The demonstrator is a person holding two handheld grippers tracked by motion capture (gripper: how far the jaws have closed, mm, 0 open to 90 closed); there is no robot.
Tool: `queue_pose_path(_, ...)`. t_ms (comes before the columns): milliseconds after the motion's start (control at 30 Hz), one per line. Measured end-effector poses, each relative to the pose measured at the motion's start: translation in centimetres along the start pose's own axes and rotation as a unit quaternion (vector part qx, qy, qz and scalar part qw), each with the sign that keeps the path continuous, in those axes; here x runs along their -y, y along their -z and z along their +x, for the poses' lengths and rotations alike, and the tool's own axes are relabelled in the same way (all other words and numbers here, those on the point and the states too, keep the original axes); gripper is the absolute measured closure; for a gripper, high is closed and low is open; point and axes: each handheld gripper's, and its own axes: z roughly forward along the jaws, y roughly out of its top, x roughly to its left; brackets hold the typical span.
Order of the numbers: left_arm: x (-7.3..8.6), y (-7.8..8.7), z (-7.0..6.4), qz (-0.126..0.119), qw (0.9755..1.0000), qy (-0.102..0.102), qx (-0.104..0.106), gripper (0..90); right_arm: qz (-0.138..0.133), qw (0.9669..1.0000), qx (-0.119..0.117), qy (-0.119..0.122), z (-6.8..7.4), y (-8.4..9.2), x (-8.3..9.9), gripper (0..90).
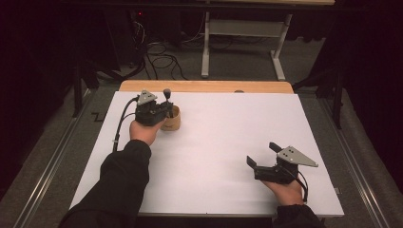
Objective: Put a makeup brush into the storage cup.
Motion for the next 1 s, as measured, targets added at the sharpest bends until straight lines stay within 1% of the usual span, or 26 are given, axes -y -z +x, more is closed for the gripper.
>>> queue_pose_path(167,0.22,-0.29,-0.31,0.009,0.9999,-0.009,-0.003,77.9,0.001,1.0,-0.001,0.001,0.03,-0.03,0.01,1.8)
queue_pose_path(200,0.2,-0.31,-0.33,0.01,0.9999,-0.008,-0.004,77.8,0.001,1.0,-0.001,0.001,0.03,-0.03,0.01,1.8)
queue_pose_path(267,0.17,-0.34,-0.29,0.007,1.0,-0.005,0.003,77.0,0.001,1.0,-0.001,0.001,0.03,-0.03,0.01,1.9)
queue_pose_path(333,0.17,-0.35,-0.23,0.007,0.9999,-0.003,0.008,64.5,0.001,1.0,-0.001,0.001,0.03,-0.03,0.01,1.9)
queue_pose_path(400,0.18,-0.3,-0.12,0.006,0.9999,0.002,0.012,55.0,0.0,1.0,-0.001,0.001,0.03,-0.02,0.01,1.9)
queue_pose_path(500,0.13,-0.21,-0.06,0.006,0.9999,0.004,0.011,48.6,0.001,1.0,-0.001,0.001,0.04,-0.03,0.01,1.9)
queue_pose_path(633,0.01,-0.03,-0.12,0.002,0.9999,0.001,0.011,46.9,0.001,1.0,-0.001,0.001,0.07,-0.06,0.02,1.9)
queue_pose_path(1000,-0.1,0.17,-0.16,-0.002,0.9999,0.004,0.013,46.2,0.002,1.0,-0.001,0.002,0.1,-0.07,0.03,1.9)
